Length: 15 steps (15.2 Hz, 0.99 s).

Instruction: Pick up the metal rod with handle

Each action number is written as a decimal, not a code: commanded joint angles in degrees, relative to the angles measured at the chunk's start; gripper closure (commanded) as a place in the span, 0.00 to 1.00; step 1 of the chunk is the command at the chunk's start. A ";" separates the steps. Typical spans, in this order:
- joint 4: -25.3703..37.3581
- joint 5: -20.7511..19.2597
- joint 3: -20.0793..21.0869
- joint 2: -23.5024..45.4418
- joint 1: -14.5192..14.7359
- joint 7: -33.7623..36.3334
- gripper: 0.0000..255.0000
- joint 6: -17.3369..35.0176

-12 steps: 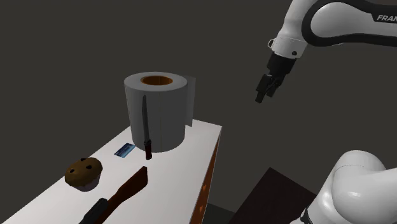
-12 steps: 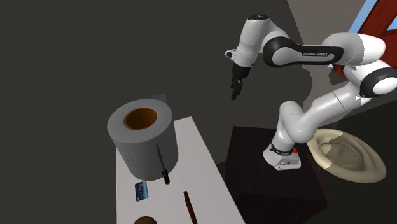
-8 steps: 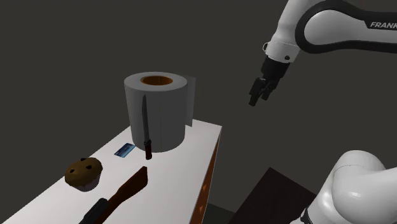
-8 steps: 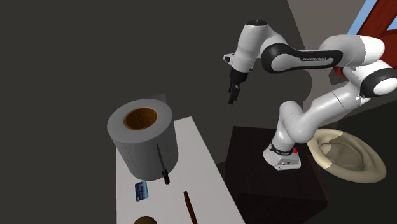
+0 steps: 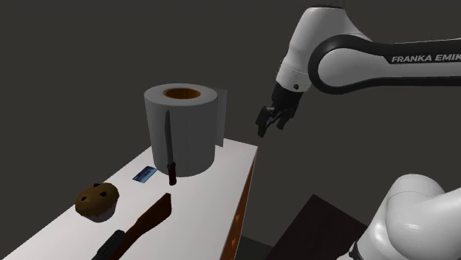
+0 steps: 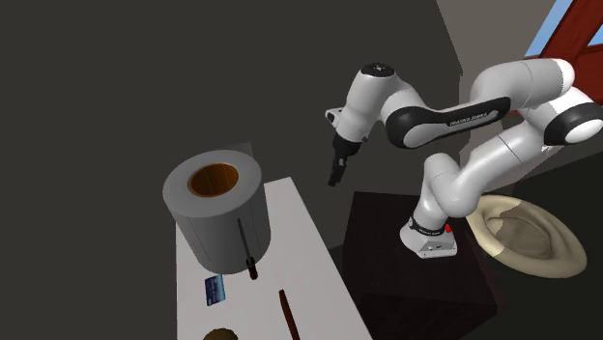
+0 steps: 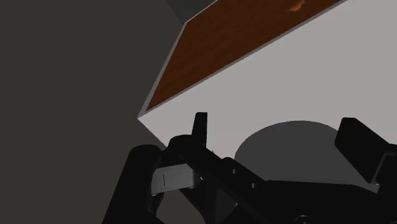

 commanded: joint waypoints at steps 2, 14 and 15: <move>0.47 0.45 3.90 4.08 -0.03 5.33 0.00 5.00; 10.93 -9.60 19.84 26.57 -4.72 30.36 0.00 19.84; 12.47 -11.64 21.08 28.89 -5.22 33.01 0.00 20.43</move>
